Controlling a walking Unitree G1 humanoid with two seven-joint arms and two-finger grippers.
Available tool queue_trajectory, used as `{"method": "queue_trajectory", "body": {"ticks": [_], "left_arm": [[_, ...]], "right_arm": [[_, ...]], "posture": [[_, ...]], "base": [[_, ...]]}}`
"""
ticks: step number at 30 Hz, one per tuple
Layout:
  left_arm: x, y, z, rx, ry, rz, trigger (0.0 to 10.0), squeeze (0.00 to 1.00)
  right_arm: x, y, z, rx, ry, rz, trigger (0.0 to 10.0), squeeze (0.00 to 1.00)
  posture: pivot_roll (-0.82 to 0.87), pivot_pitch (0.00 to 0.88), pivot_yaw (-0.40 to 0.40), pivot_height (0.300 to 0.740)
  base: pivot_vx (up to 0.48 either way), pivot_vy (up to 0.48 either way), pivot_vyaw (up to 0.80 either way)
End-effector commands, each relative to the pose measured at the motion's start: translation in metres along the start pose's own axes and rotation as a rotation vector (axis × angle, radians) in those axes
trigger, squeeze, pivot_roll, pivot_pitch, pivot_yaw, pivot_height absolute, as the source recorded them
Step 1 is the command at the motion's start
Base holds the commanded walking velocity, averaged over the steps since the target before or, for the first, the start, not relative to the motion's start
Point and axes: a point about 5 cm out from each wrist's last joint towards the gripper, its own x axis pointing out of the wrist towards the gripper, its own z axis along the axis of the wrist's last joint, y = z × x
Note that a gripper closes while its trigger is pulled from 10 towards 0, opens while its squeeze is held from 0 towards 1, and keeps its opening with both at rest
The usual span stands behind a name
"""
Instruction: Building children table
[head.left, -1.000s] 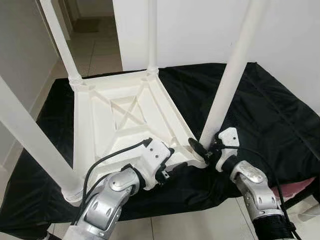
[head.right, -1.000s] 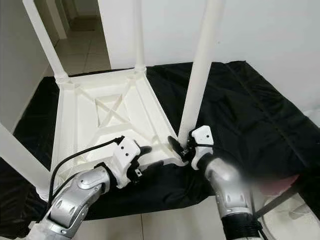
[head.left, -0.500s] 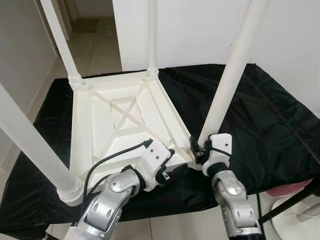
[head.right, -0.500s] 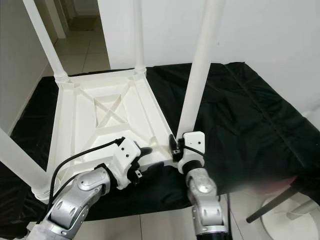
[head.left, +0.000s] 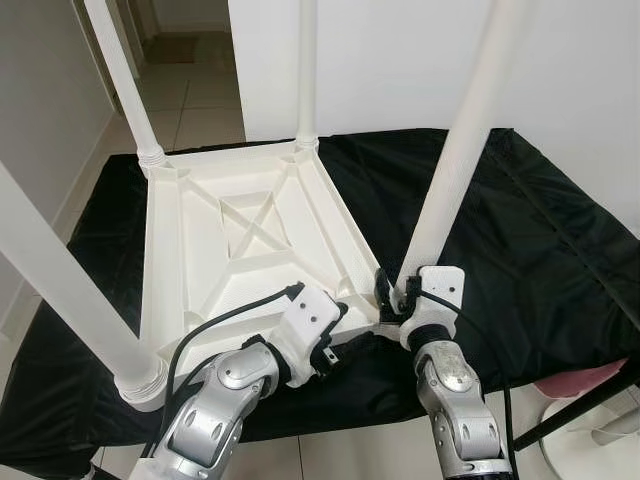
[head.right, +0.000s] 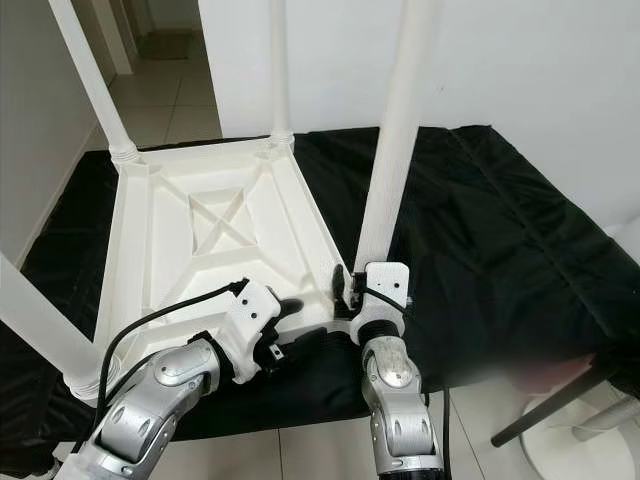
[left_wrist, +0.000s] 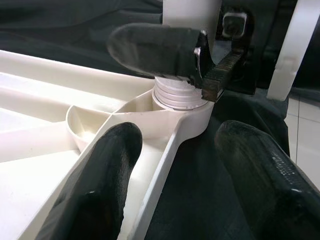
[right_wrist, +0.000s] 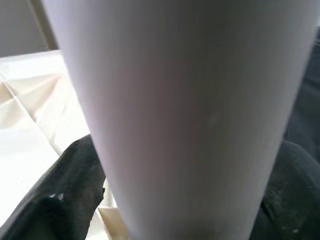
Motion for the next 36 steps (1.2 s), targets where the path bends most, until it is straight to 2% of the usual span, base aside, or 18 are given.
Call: {"method": "queue_trajectory", "body": {"ticks": [1,4,6,7,8,11,13,15,23,24,26,27,28,29,36], "left_arm": [[-0.001,0.002,-0.003,-0.002,0.017,0.033,10.0,0.0],[0.0,0.003,-0.002,0.0,0.015,0.033,10.0,0.0],[0.0,0.003,-0.002,0.0,0.015,0.033,10.0,0.0],[-0.001,0.003,-0.002,0.004,0.015,0.032,10.0,0.0],[-0.002,0.004,-0.002,0.007,0.015,0.032,10.0,0.0],[-0.002,0.004,-0.002,0.007,0.015,0.032,10.0,0.0],[-0.003,0.006,-0.001,0.012,0.012,0.036,10.0,0.0],[-0.002,0.008,-0.001,0.012,0.007,0.039,10.0,0.0],[-0.003,0.01,-0.002,0.016,0.005,0.04,10.0,0.0],[-0.005,0.011,-0.003,0.013,0.008,0.032,10.0,0.0],[-0.005,0.011,-0.003,0.013,0.008,0.032,10.0,0.0],[-0.007,0.011,-0.003,0.009,0.009,0.02,10.0,0.0],[-0.007,0.011,-0.003,0.009,0.009,0.02,10.0,0.0],[-0.01,0.012,-0.003,0.005,0.01,0.013,10.0,0.0],[-0.012,0.01,-0.004,0.005,0.015,0.012,10.0,0.0]], "right_arm": [[0.002,0.0,0.005,0.018,-0.021,0.017,10.0,1.0],[0.002,-0.009,0.005,0.014,-0.015,0.081,10.0,1.0],[0.002,-0.009,0.005,0.014,-0.015,0.081,10.0,1.0],[0.002,-0.014,0.006,-0.005,-0.014,0.157,10.0,0.0],[0.002,-0.017,0.005,-0.009,-0.009,0.215,10.0,0.0],[0.002,-0.017,0.005,-0.009,-0.009,0.215,10.0,0.0],[0.001,-0.02,0.004,-0.033,-0.004,0.316,10.0,0.0],[0.001,-0.021,0.003,-0.043,-0.003,0.362,10.0,0.0],[0.003,-0.029,0.0,-0.096,0.009,0.49,10.0,0.0],[0.005,-0.032,0.0,-0.125,0.013,0.513,8.9,0.0],[0.005,-0.032,0.0,-0.125,0.013,0.513,8.9,0.0],[0.007,-0.036,-0.001,-0.137,0.021,0.535,4.2,0.0],[0.007,-0.036,-0.001,-0.137,0.021,0.535,4.2,0.0],[0.011,-0.04,-0.002,-0.152,0.033,0.558,0.0,0.0],[0.014,-0.046,-0.005,-0.167,0.052,0.598,0.0,0.0]], "posture": [[-0.08,0.0,0.008,0.74],[-0.07,0.0,0.009,0.74],[-0.07,0.0,0.009,0.74],[-0.08,0.0,0.01,0.74],[-0.07,0.0,0.007,0.74],[-0.07,0.0,0.007,0.74],[-0.08,0.0,0.001,0.74],[-0.08,0.0,0.0,0.74],[-0.06,0.0,-0.006,0.74],[-0.05,0.0,-0.006,0.74],[-0.05,0.0,-0.006,0.74],[-0.05,0.0,-0.005,0.74],[-0.05,0.0,-0.005,0.74],[-0.04,0.0,-0.007,0.74],[-0.04,0.0,-0.01,0.74]], "base": [[0.0,0.0,0.0],[0.0,0.0,0.0],[0.0,0.0,0.0],[0.0,0.0,0.0],[0.0,0.0,0.0],[0.0,0.0,0.0],[0.0,0.0,0.0],[0.0,0.0,0.0],[0.0,0.0,0.0],[0.0,0.0,0.0],[0.0,0.0,0.0],[0.0,0.0,0.0],[0.0,0.0,0.0],[0.0,0.0,0.0],[0.0,0.0,0.0]]}}
